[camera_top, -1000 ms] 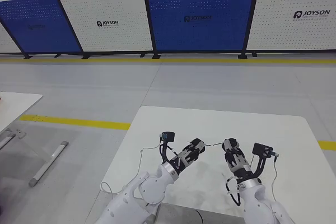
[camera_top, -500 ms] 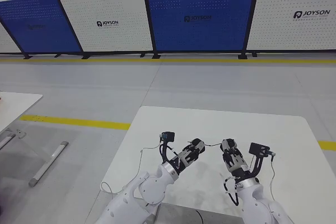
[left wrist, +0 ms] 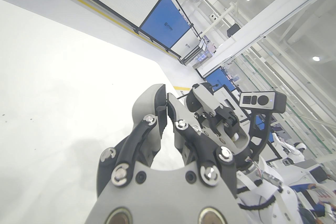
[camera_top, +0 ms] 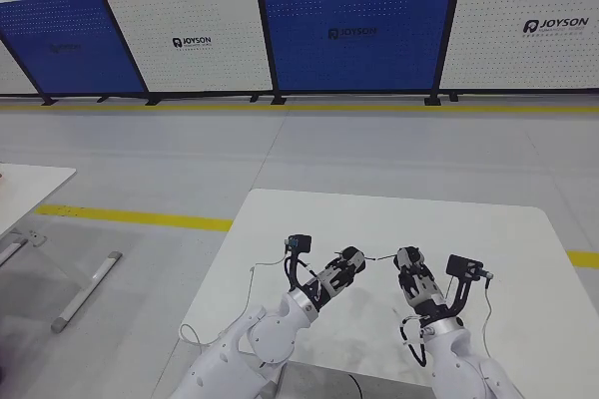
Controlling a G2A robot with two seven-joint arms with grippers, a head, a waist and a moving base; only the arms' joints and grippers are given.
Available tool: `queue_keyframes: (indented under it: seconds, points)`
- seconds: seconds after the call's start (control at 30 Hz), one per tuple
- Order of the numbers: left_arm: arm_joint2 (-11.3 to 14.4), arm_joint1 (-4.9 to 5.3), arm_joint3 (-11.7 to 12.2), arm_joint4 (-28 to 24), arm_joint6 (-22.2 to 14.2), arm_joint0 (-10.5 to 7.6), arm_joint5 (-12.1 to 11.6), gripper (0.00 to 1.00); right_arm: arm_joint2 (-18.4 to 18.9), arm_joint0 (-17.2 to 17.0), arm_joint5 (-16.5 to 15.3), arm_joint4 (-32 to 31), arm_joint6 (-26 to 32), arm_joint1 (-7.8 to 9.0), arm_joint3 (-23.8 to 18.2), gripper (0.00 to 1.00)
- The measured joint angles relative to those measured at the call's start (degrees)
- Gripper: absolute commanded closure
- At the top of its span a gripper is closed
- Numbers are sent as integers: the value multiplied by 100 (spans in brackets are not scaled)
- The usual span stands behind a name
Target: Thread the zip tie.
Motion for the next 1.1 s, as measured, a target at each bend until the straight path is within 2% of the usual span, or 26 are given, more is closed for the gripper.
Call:
queue_keyframes:
  seconds: [0.6,1.1]
  points:
    - [0,0,0,0,0,0,0,100,-74,138,30,-75,119,-28,112,100]
    - [0,0,0,0,0,0,0,100,-50,86,5,-4,25,-45,87,100]
